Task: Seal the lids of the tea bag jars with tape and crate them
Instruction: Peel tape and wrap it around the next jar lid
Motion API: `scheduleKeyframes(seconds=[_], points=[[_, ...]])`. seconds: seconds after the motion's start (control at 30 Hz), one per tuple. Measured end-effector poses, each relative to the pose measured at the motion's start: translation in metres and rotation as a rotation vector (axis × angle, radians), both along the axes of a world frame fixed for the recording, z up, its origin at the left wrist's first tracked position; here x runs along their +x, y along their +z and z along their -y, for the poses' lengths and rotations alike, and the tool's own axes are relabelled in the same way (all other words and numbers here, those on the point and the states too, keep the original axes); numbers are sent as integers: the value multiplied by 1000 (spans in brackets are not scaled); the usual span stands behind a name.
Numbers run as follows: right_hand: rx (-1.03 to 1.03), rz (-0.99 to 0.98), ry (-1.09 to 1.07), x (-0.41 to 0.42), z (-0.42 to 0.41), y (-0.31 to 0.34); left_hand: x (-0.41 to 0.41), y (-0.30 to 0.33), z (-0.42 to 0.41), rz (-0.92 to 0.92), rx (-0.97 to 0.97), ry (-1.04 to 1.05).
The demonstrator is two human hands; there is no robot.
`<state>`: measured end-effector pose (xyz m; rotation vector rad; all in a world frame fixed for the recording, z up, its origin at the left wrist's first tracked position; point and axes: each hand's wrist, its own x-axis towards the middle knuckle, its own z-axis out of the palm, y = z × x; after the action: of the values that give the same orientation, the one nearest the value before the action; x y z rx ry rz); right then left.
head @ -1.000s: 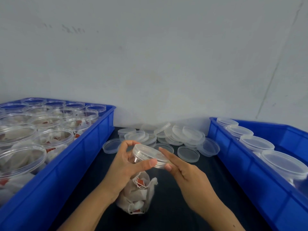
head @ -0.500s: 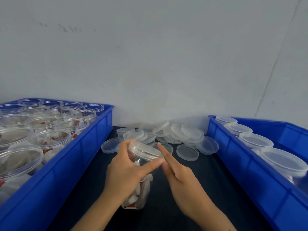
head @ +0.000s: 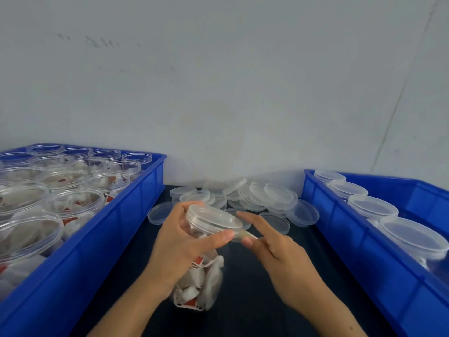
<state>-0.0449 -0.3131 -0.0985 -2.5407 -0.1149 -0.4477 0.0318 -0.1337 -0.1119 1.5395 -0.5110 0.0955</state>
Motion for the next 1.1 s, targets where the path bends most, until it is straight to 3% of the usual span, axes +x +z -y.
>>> scheduleKeyframes(seconds=[0.27, 0.47, 0.57, 0.63, 0.77, 0.93, 1.1], points=[[-4, -32, 15, 4, 1, -5, 7, -5, -5, -128, 25, -183], [57, -34, 44, 8, -8, -12, 11, -10, -9, -217, -61, -269], [167, -2, 22, 9, -14, -16, 5, -10, -6, -157, 28, -155], [214, 13, -16, 9, -15, -18, -1, -12, 0, -1, 133, 7], [120, 35, -77, 5, -17, -21, -15, -14, 14, 245, 385, 315], [-107, 37, -34, 2, -21, -19, -12, -10, 12, 114, 396, 296], [-9, 0, 0, 2, -15, -12, -2, -11, 5, 28, 223, 200]])
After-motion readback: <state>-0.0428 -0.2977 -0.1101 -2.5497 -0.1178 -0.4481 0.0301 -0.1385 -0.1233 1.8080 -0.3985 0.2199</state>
